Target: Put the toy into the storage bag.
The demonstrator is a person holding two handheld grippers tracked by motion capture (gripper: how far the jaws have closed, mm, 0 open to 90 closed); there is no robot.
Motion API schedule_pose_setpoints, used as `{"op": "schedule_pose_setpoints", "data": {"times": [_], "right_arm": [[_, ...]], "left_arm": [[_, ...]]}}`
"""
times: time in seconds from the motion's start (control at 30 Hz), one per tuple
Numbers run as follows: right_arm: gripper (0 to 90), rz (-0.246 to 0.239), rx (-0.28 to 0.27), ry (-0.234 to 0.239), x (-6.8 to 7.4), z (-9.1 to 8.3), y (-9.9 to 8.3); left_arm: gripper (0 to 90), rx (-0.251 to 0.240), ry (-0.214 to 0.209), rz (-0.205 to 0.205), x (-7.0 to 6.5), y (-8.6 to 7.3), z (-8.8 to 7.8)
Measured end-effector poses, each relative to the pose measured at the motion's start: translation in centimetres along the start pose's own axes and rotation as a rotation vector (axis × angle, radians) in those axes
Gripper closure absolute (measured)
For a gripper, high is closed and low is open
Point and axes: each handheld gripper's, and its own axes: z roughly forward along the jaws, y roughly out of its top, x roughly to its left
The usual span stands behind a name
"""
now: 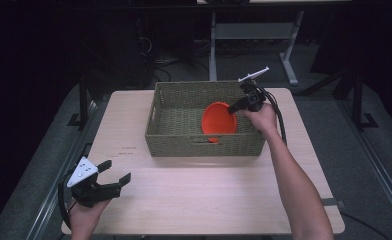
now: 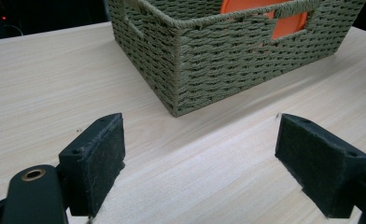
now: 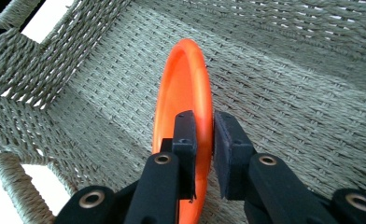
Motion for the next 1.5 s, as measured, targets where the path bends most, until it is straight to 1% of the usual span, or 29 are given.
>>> {"op": "schedule_pose_setpoints", "data": {"times": [0.07,0.13,0.37,0.63,0.8,0.87,0.9,1.0,1.17,1.23,1.3,1.5], "right_arm": [[75.0,0.004,0.001,0.008,0.0,-0.1,0.0],[72.2,0.003,0.013,0.005,-0.1,-0.1,0.0],[66.6,0.007,0.023,0.003,-0.3,-0.3,-0.2],[64.7,0.011,0.023,-0.004,-0.4,-0.4,-0.3],[64.2,0.014,0.011,0.004,-0.4,-0.5,-0.4],[64.4,0.024,0.002,0.028,-0.4,-0.6,-0.5],[64.4,0.021,-0.001,0.032,-0.4,-0.7,-0.4],[63.7,0.014,-0.012,0.021,-0.3,-1.0,-0.4],[63.5,0.022,-0.013,0.017,-0.5,-1.4,-0.5],[63.2,0.030,-0.027,0.037,-0.7,-1.7,-0.6],[62.2,0.033,-0.032,0.041,-0.6,-1.8,-0.6],[58.7,0.031,-0.016,0.058,-0.5,-1.7,-0.7]], "left_arm": [[15.4,-0.001,-0.001,0.001,0.0,0.0,0.0],[15.4,-0.001,0.001,0.002,0.0,0.0,0.0],[15.4,0.000,-0.001,0.003,-0.1,0.0,0.0],[15.4,-0.002,0.000,0.001,-0.1,0.0,0.0],[15.4,-0.001,-0.002,0.003,-0.1,0.0,0.0],[15.4,0.000,-0.003,0.002,-0.1,0.0,0.0],[15.4,0.000,-0.003,0.002,-0.1,0.0,0.0],[15.4,-0.001,-0.001,0.003,-0.1,0.0,0.0],[15.4,-0.001,-0.003,0.002,-0.1,0.0,0.0],[15.4,0.000,-0.003,0.002,-0.1,0.0,0.1],[15.5,0.001,-0.003,0.003,-0.2,0.0,0.1],[15.4,0.000,-0.003,0.006,-0.2,0.0,0.1]]}}
